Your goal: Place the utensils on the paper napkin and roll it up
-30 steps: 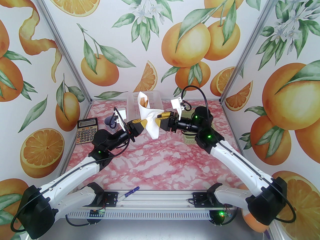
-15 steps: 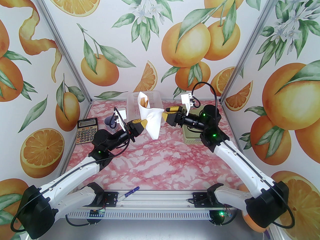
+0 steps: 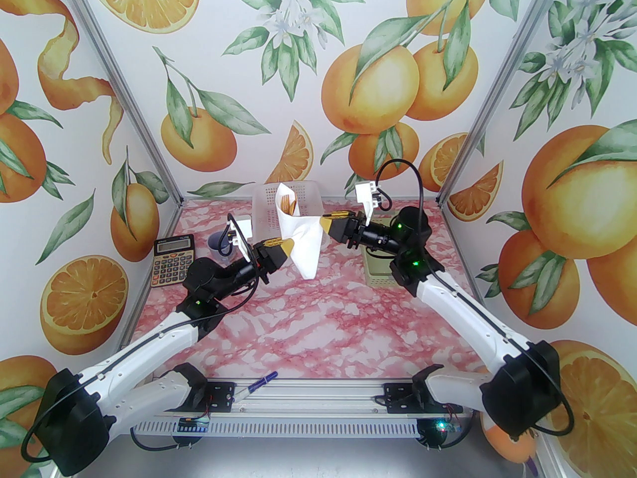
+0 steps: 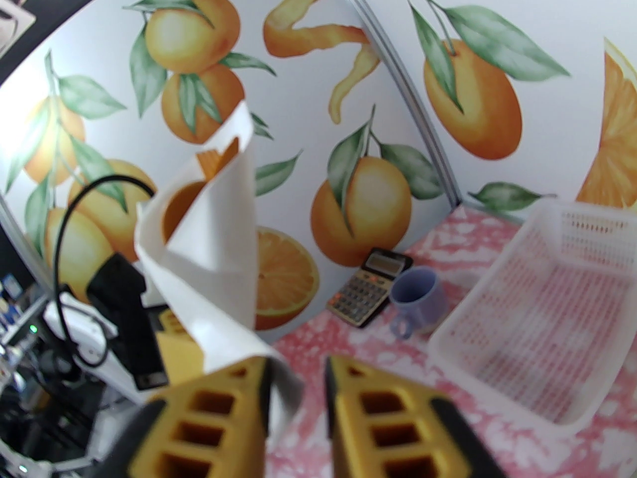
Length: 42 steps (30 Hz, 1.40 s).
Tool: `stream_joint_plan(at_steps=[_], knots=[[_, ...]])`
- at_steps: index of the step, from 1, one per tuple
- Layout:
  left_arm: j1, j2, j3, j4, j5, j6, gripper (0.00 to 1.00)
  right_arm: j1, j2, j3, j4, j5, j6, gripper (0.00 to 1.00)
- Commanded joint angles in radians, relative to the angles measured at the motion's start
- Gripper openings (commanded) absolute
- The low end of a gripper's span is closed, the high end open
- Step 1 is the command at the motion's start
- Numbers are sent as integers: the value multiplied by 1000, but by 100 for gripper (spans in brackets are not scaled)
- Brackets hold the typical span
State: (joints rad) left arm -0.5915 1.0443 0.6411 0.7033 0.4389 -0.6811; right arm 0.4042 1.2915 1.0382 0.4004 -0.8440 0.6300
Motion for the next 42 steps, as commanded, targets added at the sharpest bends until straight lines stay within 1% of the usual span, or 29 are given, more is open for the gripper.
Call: stream_joint_plan(at_steps=[1, 7, 12, 21, 27, 31, 36, 42], knots=[[1, 6, 17, 62, 27, -13, 0, -4, 13, 26, 54, -22, 2, 0], [-4, 18, 26, 110, 71, -40, 0, -8, 61, 43, 170, -37, 75, 0], [-5, 24, 29, 147, 87, -60, 0, 0, 108, 71, 213, -43, 94, 0], [-14, 54, 24, 280, 72, -102, 0, 70, 192, 88, 341, -26, 146, 0], [-19, 68, 13, 343, 40, -97, 0, 128, 212, 84, 397, 1, 158, 0], [-20, 99, 16, 406, 32, -114, 0, 148, 218, 67, 450, 16, 183, 0], [-25, 137, 28, 416, 34, -119, 0, 156, 219, 54, 534, 5, 250, 0], [-28, 154, 25, 422, 24, -117, 0, 169, 213, 34, 559, -3, 273, 0]])
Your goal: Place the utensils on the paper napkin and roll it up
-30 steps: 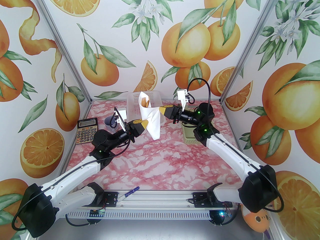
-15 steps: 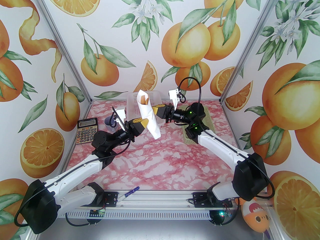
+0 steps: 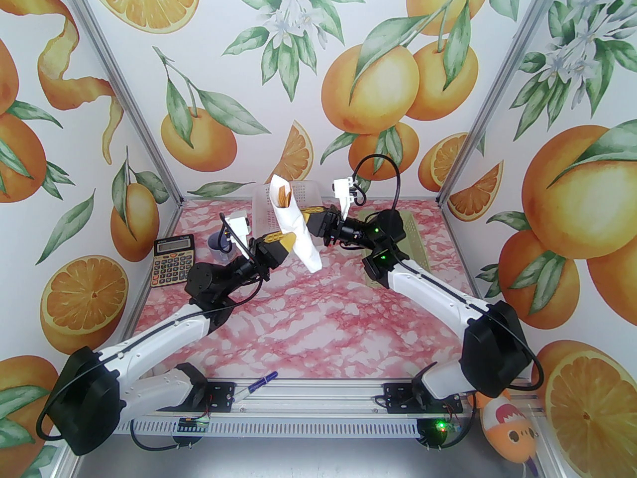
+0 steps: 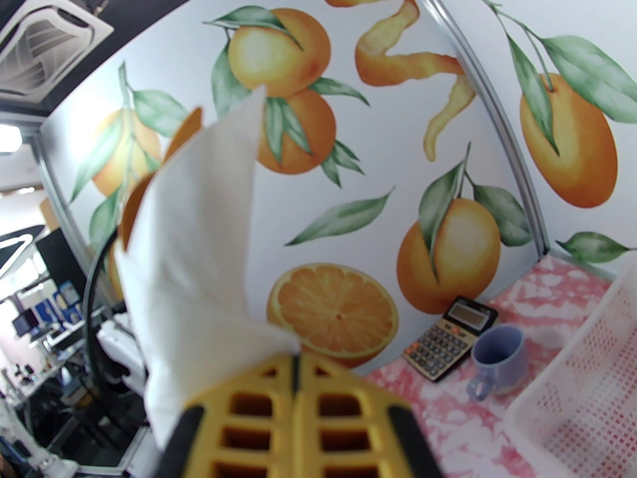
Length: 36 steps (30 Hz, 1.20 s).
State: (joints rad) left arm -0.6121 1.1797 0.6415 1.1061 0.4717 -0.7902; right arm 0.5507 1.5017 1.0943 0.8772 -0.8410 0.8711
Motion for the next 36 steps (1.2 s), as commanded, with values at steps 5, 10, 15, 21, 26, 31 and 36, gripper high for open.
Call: stream_joint_plan(at_steps=[5, 10, 15, 21, 26, 31, 36], knots=[[-8, 50, 30, 43, -15, -22, 0, 21, -13, -76, 67, -8, 17, 12], [-8, 55, 33, 41, -15, -22, 0, 3, -35, -99, -9, 2, -40, 29], [-9, 57, 31, 40, -15, -21, 0, -35, -73, -119, -107, 16, -104, 35], [-10, 47, 26, 4, -20, -12, 0, -132, -133, -155, -245, 48, -153, 38], [-9, 11, -4, -131, -64, 13, 0, -201, -212, -151, -485, 77, -233, 45], [-9, -50, -60, -249, -124, 42, 0, -283, -301, -129, -748, 111, -306, 50], [-9, -111, -86, -343, -156, 81, 0, -296, -340, -86, -885, 33, -272, 55]])
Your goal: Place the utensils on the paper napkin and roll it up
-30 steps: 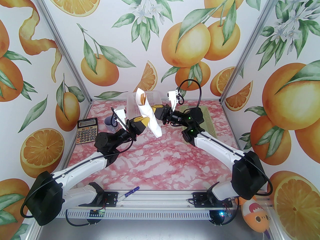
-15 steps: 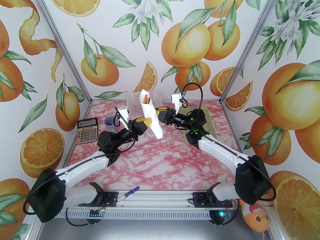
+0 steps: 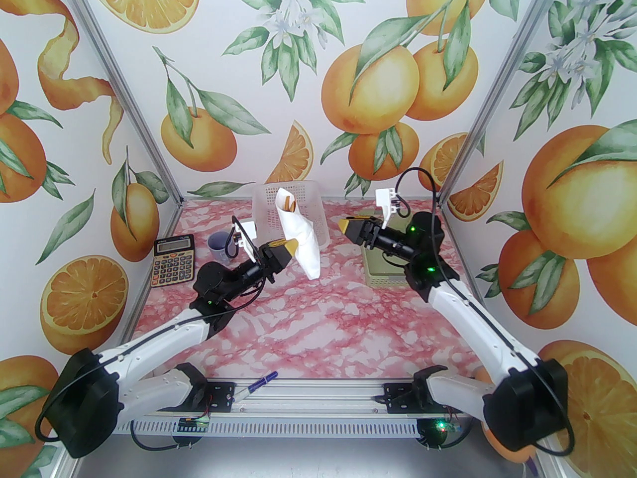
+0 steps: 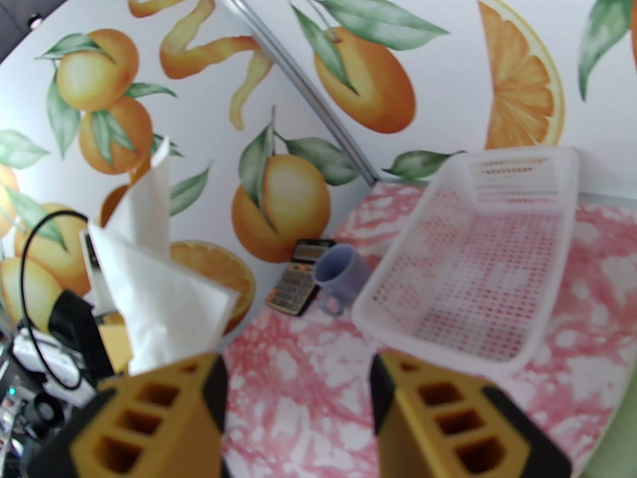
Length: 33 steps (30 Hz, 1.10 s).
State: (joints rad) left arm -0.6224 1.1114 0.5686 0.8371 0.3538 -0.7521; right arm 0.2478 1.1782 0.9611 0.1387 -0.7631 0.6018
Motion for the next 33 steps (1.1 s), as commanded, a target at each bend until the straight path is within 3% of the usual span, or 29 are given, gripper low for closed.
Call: stream_joint_plan(at_steps=[1, 10, 33], knots=[[1, -49, -13, -87, -38, 48, 0, 21, -16, 51, -142, -72, 21, 55], [1, -33, 3, -65, -1, 35, 0, 216, 58, 123, -263, -80, -12, 62], [1, 16, 24, -1, 50, 1, 0, 314, 162, 200, -331, -81, -133, 55]])
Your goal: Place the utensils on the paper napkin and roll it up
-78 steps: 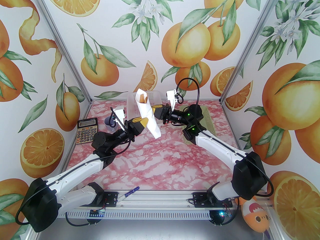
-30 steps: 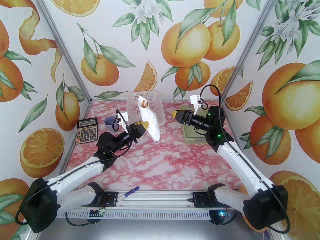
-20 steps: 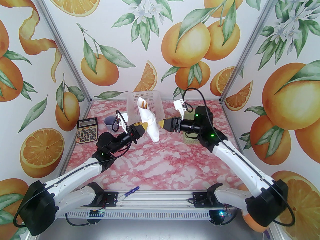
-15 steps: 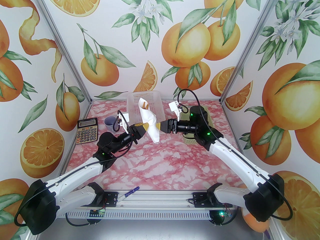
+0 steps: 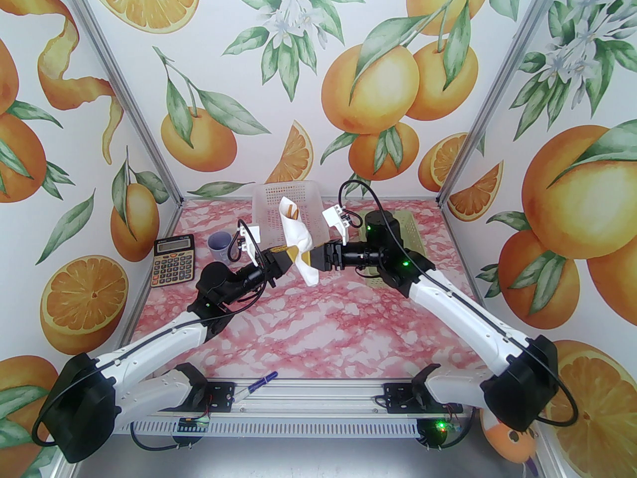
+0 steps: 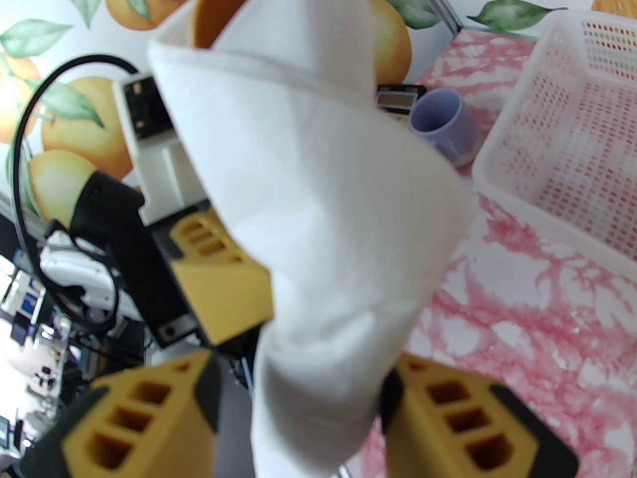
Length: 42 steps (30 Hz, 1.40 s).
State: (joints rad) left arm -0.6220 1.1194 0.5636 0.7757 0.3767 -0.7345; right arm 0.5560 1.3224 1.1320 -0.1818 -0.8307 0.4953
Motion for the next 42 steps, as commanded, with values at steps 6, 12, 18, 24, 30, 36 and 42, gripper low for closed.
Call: stream_joint_plan(at_steps=[6, 12, 18, 24, 30, 36, 42], knots=[[1, 16, 35, 84, 55, -32, 0, 6, 29, 22, 33, -95, -23, 47], [1, 34, 45, 117, 94, -45, 0, 6, 17, -8, 99, -175, 2, 41], [1, 82, 56, 189, 136, -86, 0, 8, 0, -24, 140, -233, 21, 29], [1, 130, 71, 244, 169, -122, 0, -1, -18, -31, 136, -237, 6, 17], [5, 129, 61, 234, 173, -118, 7, -41, -40, -30, 88, -206, -32, 4], [35, 63, 41, 158, 172, -96, 37, -61, -62, -8, -54, -147, -147, 0], [73, -5, 27, 124, 193, -115, 70, -49, -73, -6, -82, -123, -187, 0]])
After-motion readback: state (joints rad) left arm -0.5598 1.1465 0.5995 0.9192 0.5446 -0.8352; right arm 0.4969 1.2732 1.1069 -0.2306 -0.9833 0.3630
